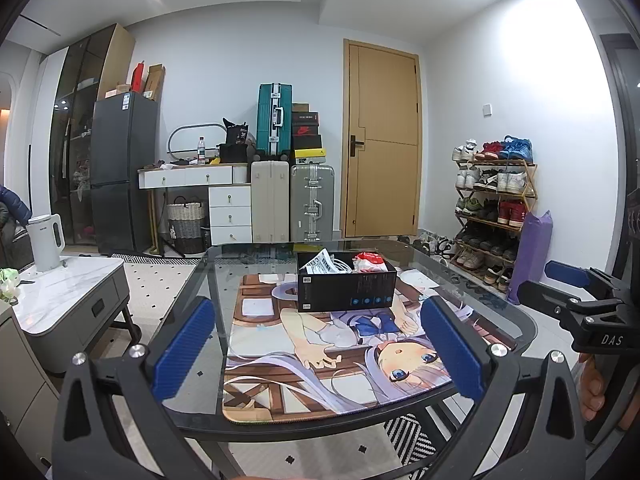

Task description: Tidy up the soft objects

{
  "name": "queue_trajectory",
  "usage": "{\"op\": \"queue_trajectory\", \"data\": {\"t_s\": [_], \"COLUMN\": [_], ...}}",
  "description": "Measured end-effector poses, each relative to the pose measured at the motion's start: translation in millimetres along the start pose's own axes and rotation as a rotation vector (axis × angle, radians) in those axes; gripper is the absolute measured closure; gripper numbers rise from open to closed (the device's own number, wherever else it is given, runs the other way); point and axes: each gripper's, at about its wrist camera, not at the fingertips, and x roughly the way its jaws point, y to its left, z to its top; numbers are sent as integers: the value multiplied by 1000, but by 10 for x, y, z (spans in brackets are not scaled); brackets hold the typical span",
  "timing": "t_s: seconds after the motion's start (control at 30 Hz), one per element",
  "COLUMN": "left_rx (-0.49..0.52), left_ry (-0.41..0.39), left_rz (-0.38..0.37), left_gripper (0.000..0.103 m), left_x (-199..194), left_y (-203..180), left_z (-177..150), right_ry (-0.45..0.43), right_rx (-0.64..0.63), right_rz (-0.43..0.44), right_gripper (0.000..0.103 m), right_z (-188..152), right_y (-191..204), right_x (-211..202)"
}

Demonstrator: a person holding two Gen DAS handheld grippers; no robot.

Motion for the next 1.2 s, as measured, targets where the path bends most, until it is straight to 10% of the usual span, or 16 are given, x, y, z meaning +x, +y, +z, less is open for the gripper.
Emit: {"op": "queue_trajectory", "data": {"t_s": [1.2], "left_rx": [-21], "left_ry": [-8], "left_rz": [-23], "left_gripper": [0], "left_x": [0], "left_y": [53], "left_z": [17], "right_ry": [5], "right_rx": [-1], "right_rz": [14], "right_gripper": [1], "right_z": [-119], "right_y": [11], "right_x": [28]}}
